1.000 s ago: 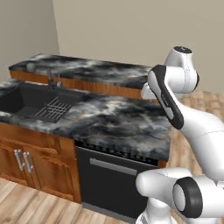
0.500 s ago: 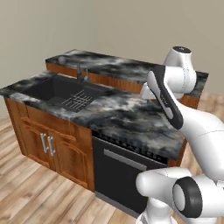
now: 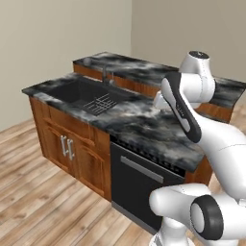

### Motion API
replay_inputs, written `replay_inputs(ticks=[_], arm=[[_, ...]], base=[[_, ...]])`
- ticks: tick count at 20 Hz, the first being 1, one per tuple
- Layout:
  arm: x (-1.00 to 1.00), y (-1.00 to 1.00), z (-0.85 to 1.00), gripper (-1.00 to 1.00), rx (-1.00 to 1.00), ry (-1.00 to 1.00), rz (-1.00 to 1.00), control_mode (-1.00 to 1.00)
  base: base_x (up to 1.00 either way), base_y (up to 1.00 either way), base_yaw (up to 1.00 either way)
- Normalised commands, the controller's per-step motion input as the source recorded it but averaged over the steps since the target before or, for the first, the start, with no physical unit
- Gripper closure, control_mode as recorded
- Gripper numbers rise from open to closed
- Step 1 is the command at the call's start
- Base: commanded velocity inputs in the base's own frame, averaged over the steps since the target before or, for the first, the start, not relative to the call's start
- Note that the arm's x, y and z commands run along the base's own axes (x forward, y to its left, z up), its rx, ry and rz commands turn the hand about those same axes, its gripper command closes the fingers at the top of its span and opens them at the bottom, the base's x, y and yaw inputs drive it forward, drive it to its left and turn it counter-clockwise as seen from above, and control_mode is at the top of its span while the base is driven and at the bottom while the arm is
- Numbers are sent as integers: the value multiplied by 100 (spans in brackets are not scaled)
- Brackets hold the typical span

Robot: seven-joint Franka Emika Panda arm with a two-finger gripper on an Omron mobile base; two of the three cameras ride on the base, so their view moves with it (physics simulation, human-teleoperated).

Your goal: Open the dishwasher door and pull out the top rack.

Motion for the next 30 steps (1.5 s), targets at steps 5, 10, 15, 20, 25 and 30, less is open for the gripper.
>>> replay_inputs(ticks=[5, 10, 15, 20, 25, 30], arm=[[0, 0, 0, -100, 0, 0, 0, 100], [0, 0, 0, -100, 0, 0, 0, 100], [0, 9, -21, -100, -6, 0, 5, -100], [0, 79, -9, -100, -18, 0, 0, -100], [0, 95, -14, -100, -22, 0, 0, -100], [1, 92, -26, -100, -22, 0, 0, -100]], base=[[0, -39, 18], [0, -32, 10], [0, 0, 0], [0, 0, 0], [0, 0, 0], [0, 0, 0]])
